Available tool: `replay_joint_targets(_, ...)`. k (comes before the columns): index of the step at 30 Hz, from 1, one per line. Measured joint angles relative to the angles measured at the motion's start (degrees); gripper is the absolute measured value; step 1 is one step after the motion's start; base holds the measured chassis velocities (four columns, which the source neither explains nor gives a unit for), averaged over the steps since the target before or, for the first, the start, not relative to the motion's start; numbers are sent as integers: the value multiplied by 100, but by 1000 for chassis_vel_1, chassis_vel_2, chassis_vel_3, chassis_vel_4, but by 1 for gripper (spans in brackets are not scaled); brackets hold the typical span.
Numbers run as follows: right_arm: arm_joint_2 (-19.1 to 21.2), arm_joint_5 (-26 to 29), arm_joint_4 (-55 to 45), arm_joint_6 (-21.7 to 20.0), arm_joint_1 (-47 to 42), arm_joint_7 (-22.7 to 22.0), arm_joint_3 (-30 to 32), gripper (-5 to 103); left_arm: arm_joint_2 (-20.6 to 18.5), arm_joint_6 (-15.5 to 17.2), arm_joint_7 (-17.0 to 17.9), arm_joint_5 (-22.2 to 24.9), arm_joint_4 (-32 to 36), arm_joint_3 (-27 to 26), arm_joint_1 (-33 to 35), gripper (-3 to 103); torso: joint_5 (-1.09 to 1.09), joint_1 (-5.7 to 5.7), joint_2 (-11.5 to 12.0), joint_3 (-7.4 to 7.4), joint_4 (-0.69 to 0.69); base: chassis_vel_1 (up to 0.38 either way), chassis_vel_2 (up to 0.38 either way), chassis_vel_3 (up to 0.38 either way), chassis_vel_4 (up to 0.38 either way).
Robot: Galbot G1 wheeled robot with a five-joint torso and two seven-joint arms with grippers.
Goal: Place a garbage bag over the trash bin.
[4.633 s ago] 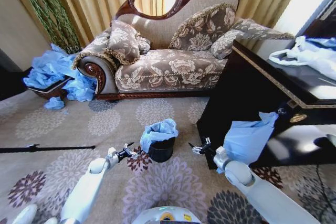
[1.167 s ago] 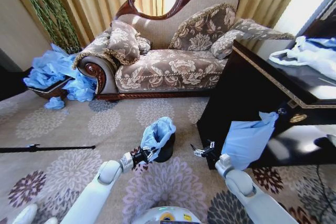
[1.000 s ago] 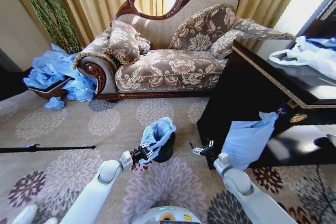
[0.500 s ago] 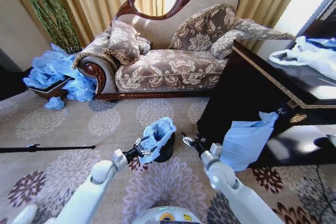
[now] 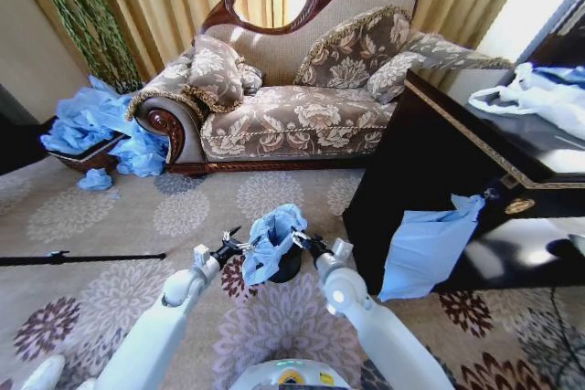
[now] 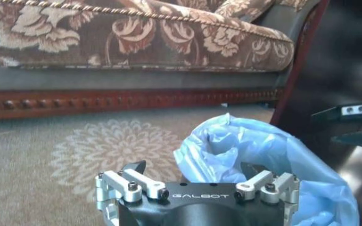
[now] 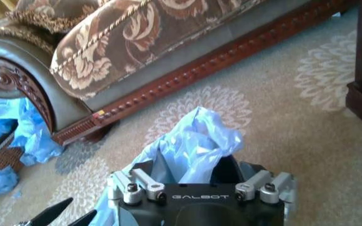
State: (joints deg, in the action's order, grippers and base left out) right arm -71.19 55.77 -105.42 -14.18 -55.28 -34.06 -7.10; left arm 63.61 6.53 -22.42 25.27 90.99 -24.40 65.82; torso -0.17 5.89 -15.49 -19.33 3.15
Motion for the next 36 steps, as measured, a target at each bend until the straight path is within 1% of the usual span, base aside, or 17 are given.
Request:
replay_joint_targets(1, -42, -39, 90, 0, 36, -3, -47, 83, 15, 0, 0, 12, -27, -1, -2, 100, 0, 0, 0, 0, 0, 0, 0, 0, 0)
replay_joint_targets(2, -67, -67, 146, 1, 58, -3, -77, 77, 31, 2, -3, 13, -41, -1, -1, 100, 0, 0, 0, 0, 0, 0, 0, 0, 0)
replay_joint_targets(4, -81, -79, 178, 2, 71, -3, -94, 77, 41, 2, -6, 13, -50, -1, -2, 100, 0, 0, 0, 0, 0, 0, 0, 0, 0)
replay_joint_targets(5, -104, -94, 234, 3, 96, -3, -122, 72, 58, 2, -14, 12, -62, 2, -2, 100, 0, 0, 0, 0, 0, 0, 0, 0, 0)
replay_joint_targets(7, -177, -139, 381, 14, 159, -1, -171, 66, 87, 2, -32, 3, -77, 9, -9, 100, 0, 0, 0, 0, 0, 0, 0, 0, 0)
replay_joint_targets(19, -226, -233, 562, 30, 272, 17, -264, 55, 104, 2, -81, -19, -109, 16, -36, 100, 0, 0, 0, 0, 0, 0, 0, 0, 0)
replay_joint_targets(22, -291, -301, 675, 38, 281, 40, -288, 49, 119, 2, -98, -27, -120, 20, -41, 100, 1, 0, 0, 0, 0, 0, 0, 0, 0)
replay_joint_targets(23, -310, -314, 702, 42, 289, 42, -289, 45, 120, 2, -106, -27, -124, 22, -43, 100, 1, 0, 0, 0, 0, 0, 0, 0, 0)
replay_joint_targets(25, -326, -329, 733, 45, 299, 45, -290, 45, 120, 2, -110, -27, -128, 23, -47, 100, 1, 0, 0, 0, 0, 0, 0, 0, 0)
replay_joint_targets(26, -337, -350, 779, 50, 318, 57, -291, 41, 123, 2, -115, -28, -143, 23, -61, 100, 1, 0, 0, 0, 0, 0, 0, 0, 0)
replay_joint_targets(27, -337, -350, 779, 50, 318, 57, -291, 41, 123, 2, -115, -28, -143, 23, -61, 100, 1, 0, 0, 0, 0, 0, 0, 0, 0)
replay_joint_targets(28, -343, -368, 817, 56, 341, 67, -294, 38, 128, 2, -121, -28, -162, 24, -74, 100, 1, 0, 0, 0, 0, 0, 0, 0, 0)
replay_joint_targets(29, -347, -380, 847, 59, 364, 75, -299, 28, 138, 0, -124, -29, -190, 27, -91, 100, 1, 0, 0, 0, 0, 0, 0, 0, 0)
replay_joint_targets(31, -353, -385, 871, 61, 382, 83, -304, 28, 148, -2, -125, -30, -214, 31, -107, 100, 1, 0, 0, 0, 0, 0, 0, 0, 0)
replay_joint_targets(32, -360, -388, 893, 63, 398, 89, -306, 23, 163, -2, -125, -30, -247, 35, -126, 100, 1, 0, 0, 1, 0, 0, 0, 0, 0)
replay_joint_targets(33, -360, -388, 893, 63, 398, 89, -306, 23, 163, -2, -125, -30, -247, 35, -126, 100, 1, 0, 0, 1, 0, 0, 0, 0, 0)
replay_joint_targets(36, -387, -398, 942, 70, 419, 112, -321, 7, 216, 8, -126, -20, -408, 67, -204, 100, 1, 0, 0, 1, 0, 0, 0, 0, 0)
